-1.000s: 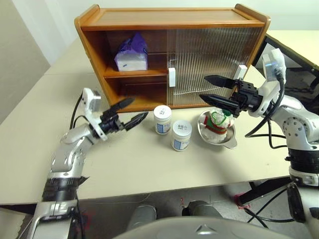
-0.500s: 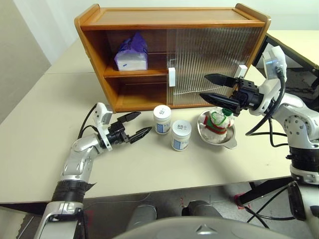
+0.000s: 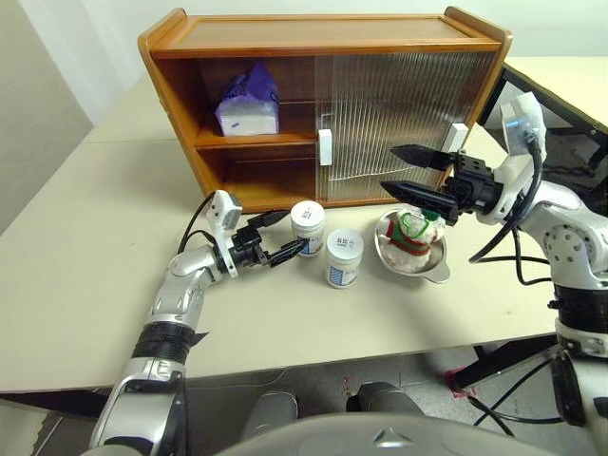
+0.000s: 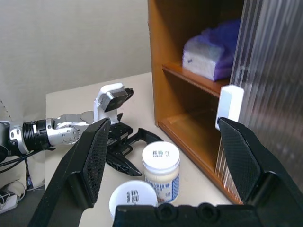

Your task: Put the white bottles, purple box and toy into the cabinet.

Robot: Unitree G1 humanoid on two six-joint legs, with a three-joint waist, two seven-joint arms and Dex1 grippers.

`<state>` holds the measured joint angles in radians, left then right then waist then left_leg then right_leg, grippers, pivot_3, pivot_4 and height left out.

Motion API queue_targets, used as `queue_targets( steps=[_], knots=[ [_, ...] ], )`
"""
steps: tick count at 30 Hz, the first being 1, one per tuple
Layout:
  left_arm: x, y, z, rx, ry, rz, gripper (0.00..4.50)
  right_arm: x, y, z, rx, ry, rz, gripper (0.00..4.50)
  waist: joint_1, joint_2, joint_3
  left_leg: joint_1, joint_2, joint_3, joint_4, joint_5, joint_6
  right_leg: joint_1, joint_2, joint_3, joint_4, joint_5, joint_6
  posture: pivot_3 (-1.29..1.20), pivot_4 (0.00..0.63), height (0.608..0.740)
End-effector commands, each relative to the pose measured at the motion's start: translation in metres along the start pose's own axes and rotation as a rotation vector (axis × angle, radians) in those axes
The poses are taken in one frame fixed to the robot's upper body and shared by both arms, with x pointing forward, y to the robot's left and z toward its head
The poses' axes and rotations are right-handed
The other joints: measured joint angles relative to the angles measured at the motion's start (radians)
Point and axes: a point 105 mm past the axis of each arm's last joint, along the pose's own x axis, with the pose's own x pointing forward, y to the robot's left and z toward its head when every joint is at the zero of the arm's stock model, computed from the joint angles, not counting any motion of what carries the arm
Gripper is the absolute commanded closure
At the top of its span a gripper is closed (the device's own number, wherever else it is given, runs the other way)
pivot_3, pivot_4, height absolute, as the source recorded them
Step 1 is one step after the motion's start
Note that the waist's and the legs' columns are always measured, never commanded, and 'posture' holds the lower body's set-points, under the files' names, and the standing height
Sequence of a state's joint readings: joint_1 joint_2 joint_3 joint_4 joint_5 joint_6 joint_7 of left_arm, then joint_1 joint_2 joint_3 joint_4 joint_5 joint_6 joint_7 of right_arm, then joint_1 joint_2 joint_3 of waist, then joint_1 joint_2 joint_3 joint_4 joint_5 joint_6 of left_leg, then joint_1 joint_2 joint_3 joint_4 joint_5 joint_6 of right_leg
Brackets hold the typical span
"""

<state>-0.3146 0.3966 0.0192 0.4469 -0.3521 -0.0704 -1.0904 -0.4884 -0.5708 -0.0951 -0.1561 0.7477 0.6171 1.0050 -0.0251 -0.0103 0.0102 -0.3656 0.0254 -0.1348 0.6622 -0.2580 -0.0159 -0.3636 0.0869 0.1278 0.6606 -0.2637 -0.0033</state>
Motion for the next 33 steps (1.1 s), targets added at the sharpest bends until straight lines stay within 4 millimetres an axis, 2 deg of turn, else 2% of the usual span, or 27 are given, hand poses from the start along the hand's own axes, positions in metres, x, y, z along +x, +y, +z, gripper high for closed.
queue_targets(
  steps=[1, 22, 33],
  knots=[
    [0.005, -0.002, -0.001, 0.018, 0.013, -0.023, 0.02, -0.002, 0.002, 0.000, -0.009, 0.005, -0.006, 0.00, -0.002, 0.000, 0.000, 0.000, 0.000, 0.000, 0.000, 0.000, 0.000, 0.000, 0.000, 0.000, 0.000, 0.000, 0.000, -0.06, 0.000, 0.740],
    [0.016, -0.003, -0.009, 0.036, 0.049, -0.046, 0.02, -0.004, 0.003, 0.000, -0.012, -0.003, -0.018, 0.00, -0.007, 0.000, 0.000, 0.000, -0.001, 0.000, 0.001, 0.000, 0.001, 0.001, -0.001, 0.000, 0.000, 0.000, 0.002, -0.08, 0.000, 0.740],
    [0.014, 0.000, -0.013, 0.031, 0.059, -0.032, 0.02, -0.003, 0.003, 0.001, -0.015, -0.006, -0.017, 0.00, -0.008, 0.000, 0.000, 0.000, -0.001, 0.001, 0.001, 0.001, 0.001, 0.001, -0.001, 0.000, 0.000, 0.000, 0.003, -0.08, 0.000, 0.740]
  ],
)
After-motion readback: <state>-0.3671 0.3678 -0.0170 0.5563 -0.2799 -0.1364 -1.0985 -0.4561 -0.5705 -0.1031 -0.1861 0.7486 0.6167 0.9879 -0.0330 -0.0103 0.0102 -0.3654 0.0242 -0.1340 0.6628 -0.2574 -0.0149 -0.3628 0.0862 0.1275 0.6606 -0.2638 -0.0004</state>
